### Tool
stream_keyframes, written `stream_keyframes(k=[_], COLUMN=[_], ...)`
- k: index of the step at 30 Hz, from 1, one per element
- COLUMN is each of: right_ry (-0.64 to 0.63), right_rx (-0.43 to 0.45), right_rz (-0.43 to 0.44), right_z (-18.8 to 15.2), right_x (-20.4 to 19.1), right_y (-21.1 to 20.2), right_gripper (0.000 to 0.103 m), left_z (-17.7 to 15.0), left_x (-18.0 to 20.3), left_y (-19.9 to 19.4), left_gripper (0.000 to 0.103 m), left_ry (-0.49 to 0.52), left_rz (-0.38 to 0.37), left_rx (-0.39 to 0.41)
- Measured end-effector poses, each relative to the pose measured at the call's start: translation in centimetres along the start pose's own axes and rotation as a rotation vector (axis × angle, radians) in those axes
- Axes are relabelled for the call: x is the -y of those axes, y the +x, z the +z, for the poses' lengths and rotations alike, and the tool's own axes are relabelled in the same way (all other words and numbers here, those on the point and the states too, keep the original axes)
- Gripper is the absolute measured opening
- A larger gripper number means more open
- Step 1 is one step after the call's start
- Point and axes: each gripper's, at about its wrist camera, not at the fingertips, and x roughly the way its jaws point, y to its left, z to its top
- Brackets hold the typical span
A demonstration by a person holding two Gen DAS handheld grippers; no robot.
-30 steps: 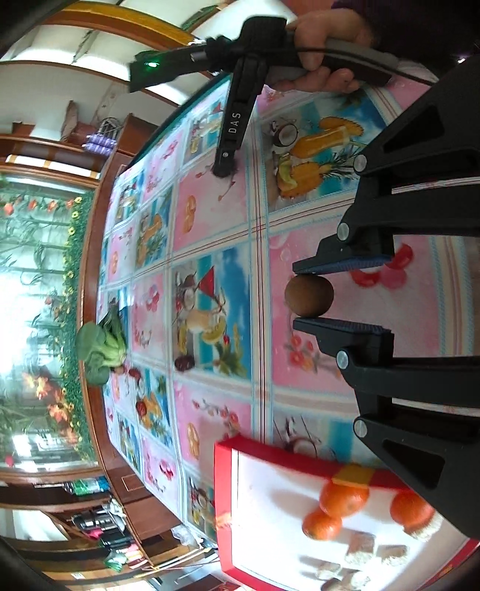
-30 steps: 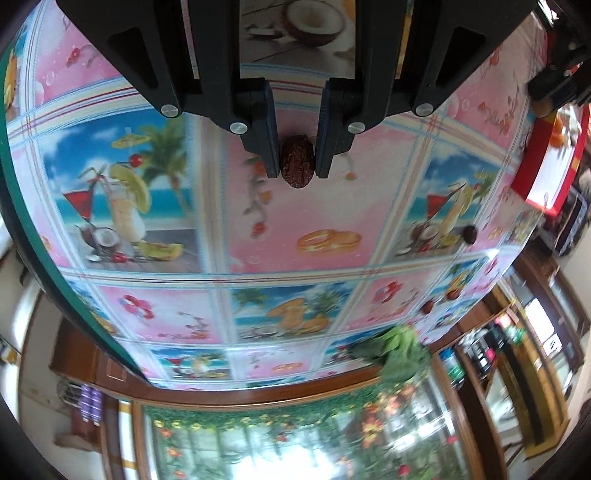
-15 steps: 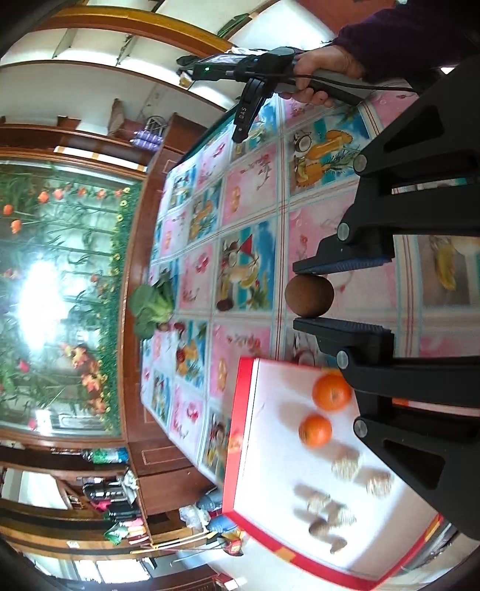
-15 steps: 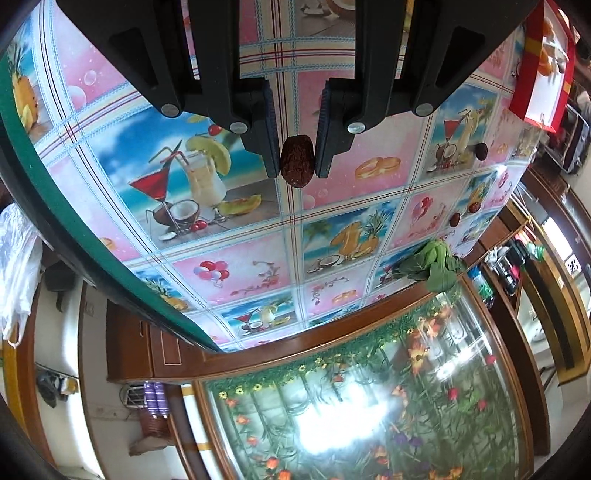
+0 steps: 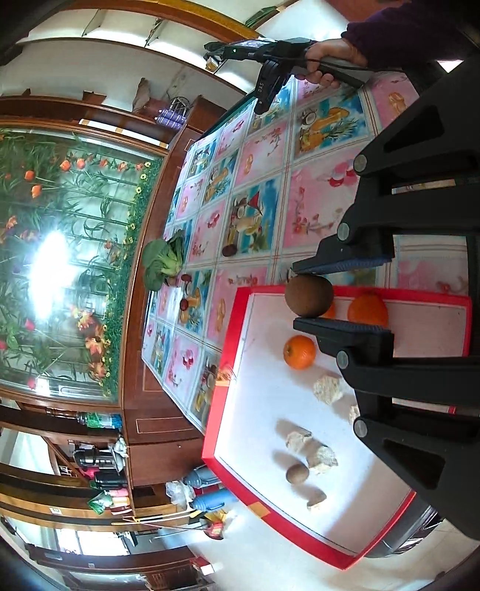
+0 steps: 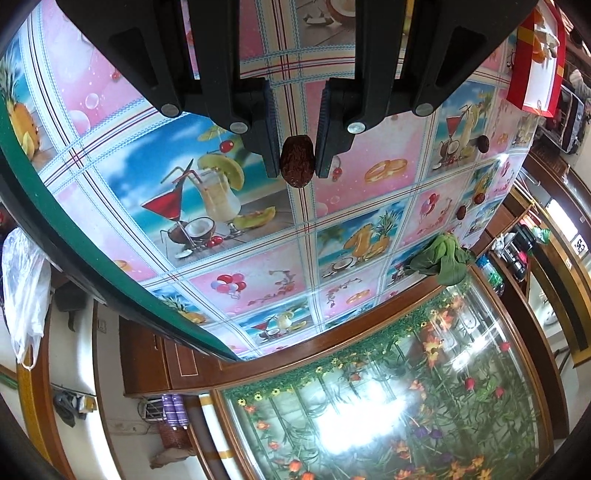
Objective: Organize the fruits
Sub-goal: 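Carry the brown fruit and date over the red-rimmed tray and open both tools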
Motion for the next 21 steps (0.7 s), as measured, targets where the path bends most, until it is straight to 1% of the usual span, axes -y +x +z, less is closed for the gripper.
stream_keyframes(k=[6, 13, 21], right_ry=[0.010, 0.006, -0.020], right_rx=[-0.020, -0.018, -0.041], right_rz=[0.006, 0.005, 0.027], right_z=[-0.4, -1.1, -2.4], right_x=[-0.3, -0.9, -2.7], right_y=[0.1, -0.4, -0.4], right_gripper=[0.018, 0.018, 0.018], left_z=[-0.4, -0.7, -0.8], left_x=[-1.1, -1.6, -2.3], left_y=[-0.1, 0.0, -0.2], left_gripper=[0.025, 0.025, 0.025], left_ry=[-0.022, -0.036, -0.041], left_rz=[-0.014, -0.037, -0.054], left_rx=[0.000, -0.009, -0.006])
